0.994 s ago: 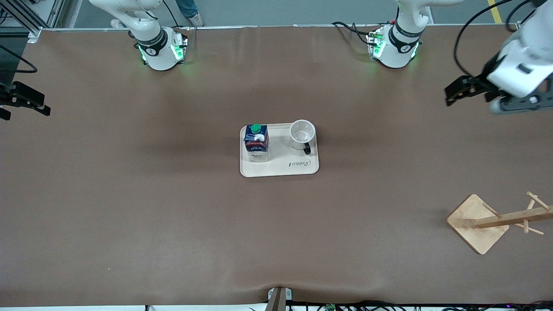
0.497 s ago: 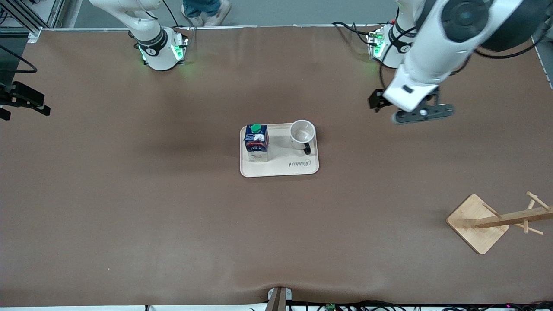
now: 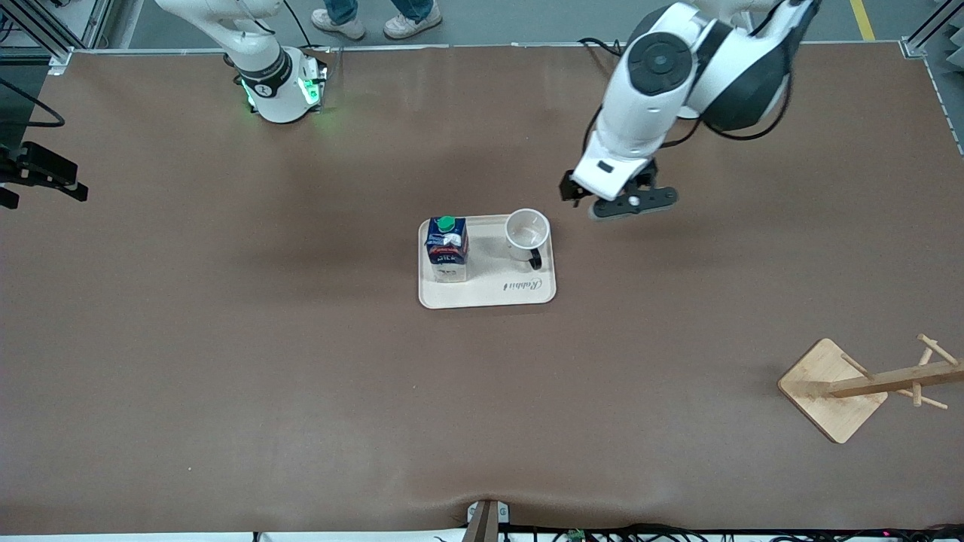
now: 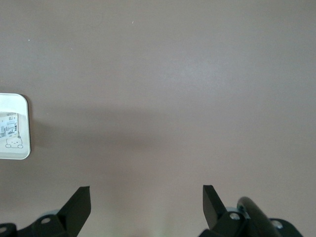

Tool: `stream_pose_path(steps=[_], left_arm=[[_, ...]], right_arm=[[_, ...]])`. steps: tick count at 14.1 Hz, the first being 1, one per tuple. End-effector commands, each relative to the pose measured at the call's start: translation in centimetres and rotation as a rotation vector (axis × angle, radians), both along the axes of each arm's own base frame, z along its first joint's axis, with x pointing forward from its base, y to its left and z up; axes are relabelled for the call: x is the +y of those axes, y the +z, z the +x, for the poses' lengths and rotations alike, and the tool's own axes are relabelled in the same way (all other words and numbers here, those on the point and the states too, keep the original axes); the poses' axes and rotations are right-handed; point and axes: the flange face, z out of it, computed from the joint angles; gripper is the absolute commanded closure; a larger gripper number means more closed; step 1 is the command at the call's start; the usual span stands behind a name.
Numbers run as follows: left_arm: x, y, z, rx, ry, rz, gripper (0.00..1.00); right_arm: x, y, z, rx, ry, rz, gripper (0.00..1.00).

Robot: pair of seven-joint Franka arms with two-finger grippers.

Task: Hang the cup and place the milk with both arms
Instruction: 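Reach the left gripper toward the white mug on the tray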

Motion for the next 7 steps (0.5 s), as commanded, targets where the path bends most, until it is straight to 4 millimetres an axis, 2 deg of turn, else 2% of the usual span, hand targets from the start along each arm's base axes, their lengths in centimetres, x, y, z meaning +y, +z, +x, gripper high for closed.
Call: stream_pose_path(steps=[1,5,7], left_arm=[[-2.8,-3.9,-1.9,0.001,0.045,-0.035,0.00],[-5.3,-9.2,-3.9,-0.007,0.098,-0.007,0.00],[-6.1,-11.7,-4.2,-0.021,0.136,0.013,0.00]], right_arm=[[-0.2,0.4,-0.4,0.001,-0.002,-0.010,0.00],[-0.1,0.4,-0.4,0.001,0.000,-0.009,0.00],[-0.1,0.4,-0.4,0.001,0.001,-0.010,0.00]])
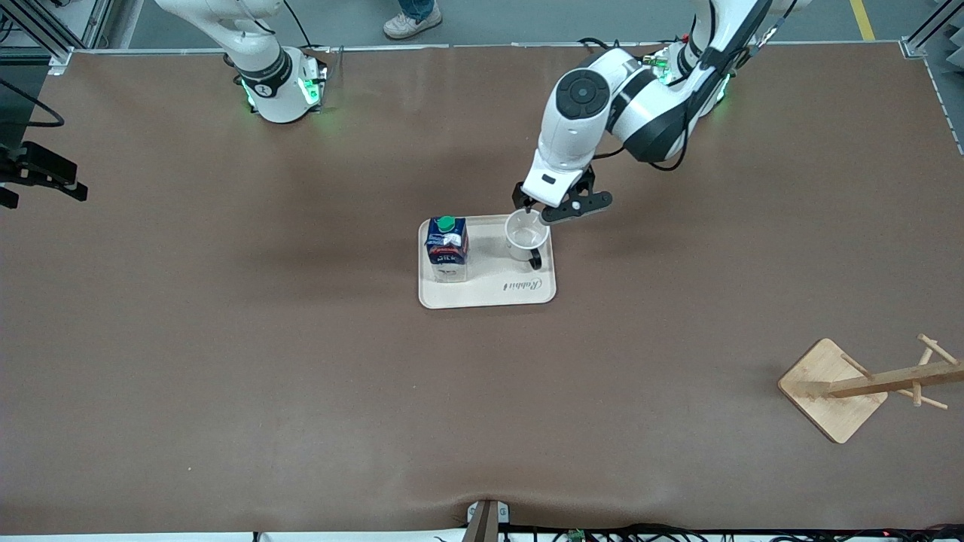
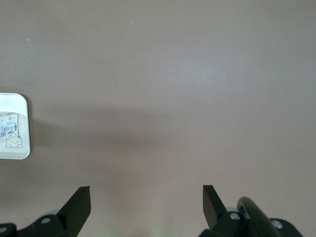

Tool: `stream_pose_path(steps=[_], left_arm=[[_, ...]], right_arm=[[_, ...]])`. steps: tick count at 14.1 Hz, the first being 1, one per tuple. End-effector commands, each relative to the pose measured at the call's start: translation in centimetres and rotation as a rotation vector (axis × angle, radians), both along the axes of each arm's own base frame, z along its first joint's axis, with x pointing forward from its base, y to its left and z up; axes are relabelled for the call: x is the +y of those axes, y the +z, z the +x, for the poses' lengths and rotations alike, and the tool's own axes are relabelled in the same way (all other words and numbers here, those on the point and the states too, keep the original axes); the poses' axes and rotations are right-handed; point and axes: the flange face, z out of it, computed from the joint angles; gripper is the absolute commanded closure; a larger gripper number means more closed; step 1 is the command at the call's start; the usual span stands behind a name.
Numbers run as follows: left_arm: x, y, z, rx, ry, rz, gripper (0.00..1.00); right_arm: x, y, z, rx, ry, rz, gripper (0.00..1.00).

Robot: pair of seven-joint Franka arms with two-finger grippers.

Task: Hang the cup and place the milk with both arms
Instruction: 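Reach the left gripper toward the white mug on the tray, then lower the left gripper and grasp the white mug by its rim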

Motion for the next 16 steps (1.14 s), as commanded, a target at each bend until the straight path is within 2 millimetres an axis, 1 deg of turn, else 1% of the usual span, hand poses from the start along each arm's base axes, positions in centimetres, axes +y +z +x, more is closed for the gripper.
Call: stream_pose_path(steps=[1,3,5,8,9,10,11,13,14,15,16], left_arm=[[-0.8,-3.2,-0.1,-0.026,0.041,0.035,0.00],[-1.0,-5.1,0.1,-0.036,0.076,0.046,0.00],[-1.1,-6.2,0.1,-0.030,0.103,0.036,0.00],[-1.2,-7.6,-0.3,-0.008,0.098,0.035,0.08],[-1.0,-7.9,-0.5,-0.003,0.096,0.042,0.13],[-1.0,-8.5,-0.7,0.006,0.092,0.044,0.23],[-1.1,-9.0,-0.7,0.013,0.090,0.042,0.36],[-1.0,-9.5,-0.6,0.007,0.078,0.045,0.73],[-1.1,-9.5,-0.6,0.000,0.066,0.046,0.88],[-1.1,-9.4,-0.3,-0.004,0.067,0.046,0.97],[-1.0,-9.3,0.0,-0.009,0.069,0.043,1.00]], right_arm=[[0.0,0.4,-0.4,0.000,0.003,-0.009,0.00],[-0.1,0.4,-0.4,0.003,0.001,-0.009,0.00],[-0.1,0.4,-0.4,0.003,0.001,-0.009,0.00],[0.0,0.4,-0.5,0.004,0.003,-0.010,0.00],[-0.1,0.4,-0.5,0.004,0.001,-0.008,0.00],[0.0,0.4,-0.4,0.003,0.003,-0.009,0.00],[-0.2,0.4,-0.5,0.004,0.000,-0.010,0.00],[-0.1,0.3,-0.5,0.006,0.001,-0.008,0.00],[-0.1,0.3,-0.5,0.006,0.001,-0.008,0.00],[-0.2,0.3,-0.5,0.006,0.000,-0.008,0.00],[-0.2,0.3,-0.5,0.006,0.000,-0.008,0.00]])
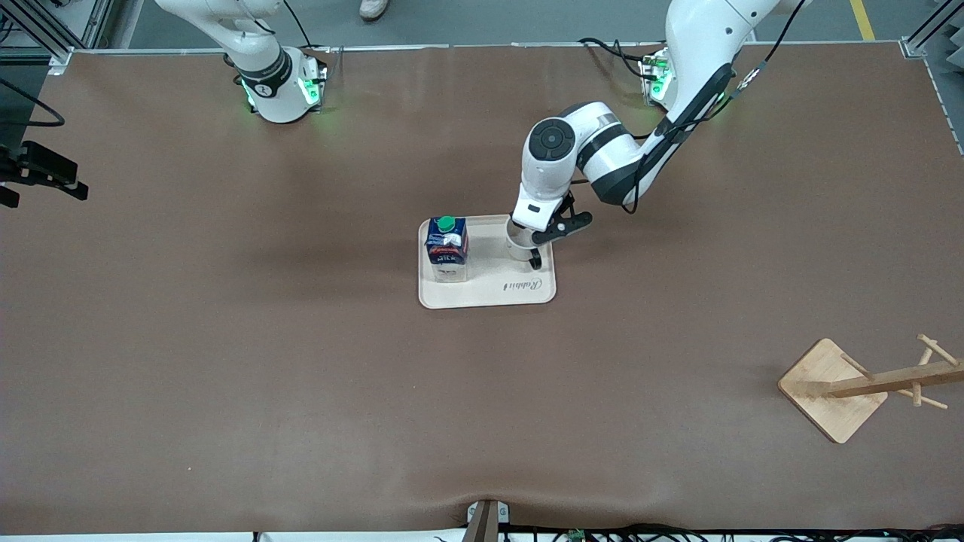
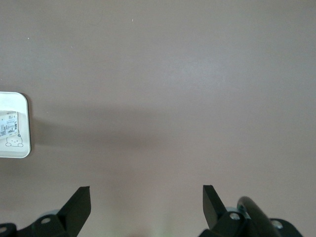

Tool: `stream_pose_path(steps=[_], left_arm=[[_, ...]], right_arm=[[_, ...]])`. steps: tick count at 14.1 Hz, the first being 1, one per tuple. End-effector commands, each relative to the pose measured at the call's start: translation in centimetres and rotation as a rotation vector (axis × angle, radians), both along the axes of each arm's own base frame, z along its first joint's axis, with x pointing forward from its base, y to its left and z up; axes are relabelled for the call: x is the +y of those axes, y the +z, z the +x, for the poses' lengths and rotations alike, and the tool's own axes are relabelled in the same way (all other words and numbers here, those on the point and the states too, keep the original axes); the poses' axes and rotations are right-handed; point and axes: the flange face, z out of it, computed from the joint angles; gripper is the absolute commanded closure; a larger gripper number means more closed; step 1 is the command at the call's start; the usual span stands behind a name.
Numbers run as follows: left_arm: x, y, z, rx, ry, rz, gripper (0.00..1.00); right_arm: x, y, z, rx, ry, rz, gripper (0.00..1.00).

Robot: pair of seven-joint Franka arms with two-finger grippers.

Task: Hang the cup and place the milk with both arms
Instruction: 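Lower the left gripper and grasp the white mug by its rim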

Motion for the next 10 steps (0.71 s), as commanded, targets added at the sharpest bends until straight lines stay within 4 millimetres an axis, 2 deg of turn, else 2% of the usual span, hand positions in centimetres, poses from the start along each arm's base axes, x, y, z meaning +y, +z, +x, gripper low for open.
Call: stream_pose_path(steps=[1,5,7,10], left_arm=[[0.0,0.4,0.7,-0.031,0.009,-0.004,1.00],[0.3,1.8,1.9,-0.067,0.009,-0.001,1.00],[0.4,5.0,2.3,-0.121,0.004,0.009,1.00],[0.6,11.3,4.1,-0.186,0.014,0.064,1.00]], right_arm=[[-0.1,0.4,-0.4,0.000,0.001,-0.009,0.00],[-0.2,0.4,-0.4,0.000,-0.002,-0.009,0.00],[-0.2,0.4,-0.4,0.000,-0.003,-0.009,0.00],[-0.2,0.4,-0.4,0.000,-0.003,-0.009,0.00]])
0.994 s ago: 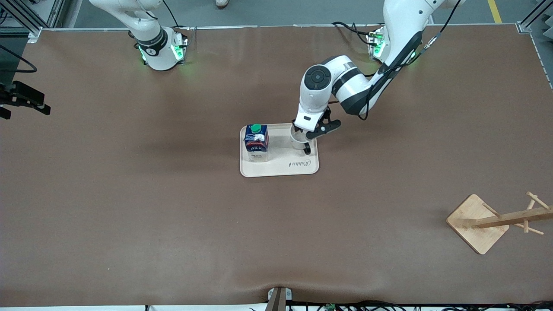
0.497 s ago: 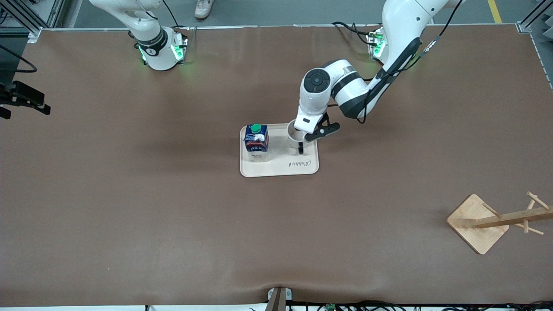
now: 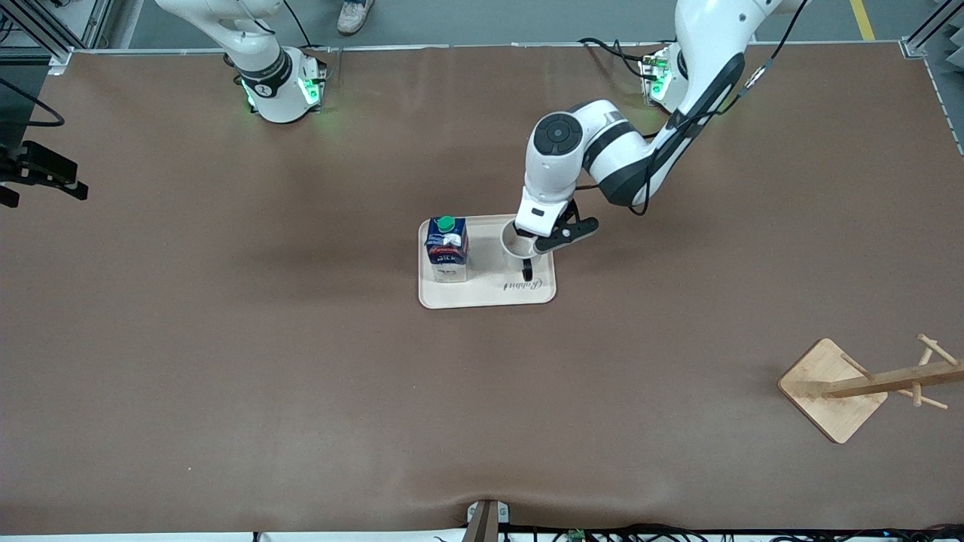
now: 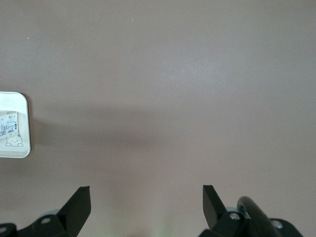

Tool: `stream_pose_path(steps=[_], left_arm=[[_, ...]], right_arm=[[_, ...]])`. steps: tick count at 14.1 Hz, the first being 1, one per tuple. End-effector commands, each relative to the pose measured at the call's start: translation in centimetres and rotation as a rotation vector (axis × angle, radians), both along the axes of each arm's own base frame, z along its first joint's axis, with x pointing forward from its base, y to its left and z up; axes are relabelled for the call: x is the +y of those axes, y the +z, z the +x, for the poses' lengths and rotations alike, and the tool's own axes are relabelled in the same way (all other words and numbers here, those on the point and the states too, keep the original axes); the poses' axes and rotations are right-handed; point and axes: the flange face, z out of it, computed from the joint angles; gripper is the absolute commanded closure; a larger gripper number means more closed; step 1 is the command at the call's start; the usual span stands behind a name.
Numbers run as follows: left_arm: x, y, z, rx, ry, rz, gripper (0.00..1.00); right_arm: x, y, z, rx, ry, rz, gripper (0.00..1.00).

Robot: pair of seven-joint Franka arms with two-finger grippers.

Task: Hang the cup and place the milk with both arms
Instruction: 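Lower the left gripper and grasp the white mug by its rim, then lift the mug and carry it with the left gripper toward the wooden stand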

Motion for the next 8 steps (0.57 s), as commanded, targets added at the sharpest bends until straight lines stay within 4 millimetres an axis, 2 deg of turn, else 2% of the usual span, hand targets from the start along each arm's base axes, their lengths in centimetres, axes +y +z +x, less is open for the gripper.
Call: stream_pose_path(steps=[1,3,6,8], left_arm=[[0.5,7.2,1.3,-0.073,-0.024,0.084,1.00],[1.9,11.1,3.6,-0.064,-0.061,0.138,1.00],[6.1,15.8,7.9,-0.059,-0.093,0.151,1.00],[9.3,17.7,10.2,-0.044,-0.143,0.162,1.00]], right_arm=[[-0.2,0.4,-0.4,0.000,-0.002,-0.009,0.00],[-0.2,0.4,-0.4,0.000,-0.002,-0.009,0.00],[-0.2,0.4,-0.4,0.000,-0.002,-0.009,0.00],[-0.2,0.4,-0.4,0.000,-0.002,-0.009,0.00]])
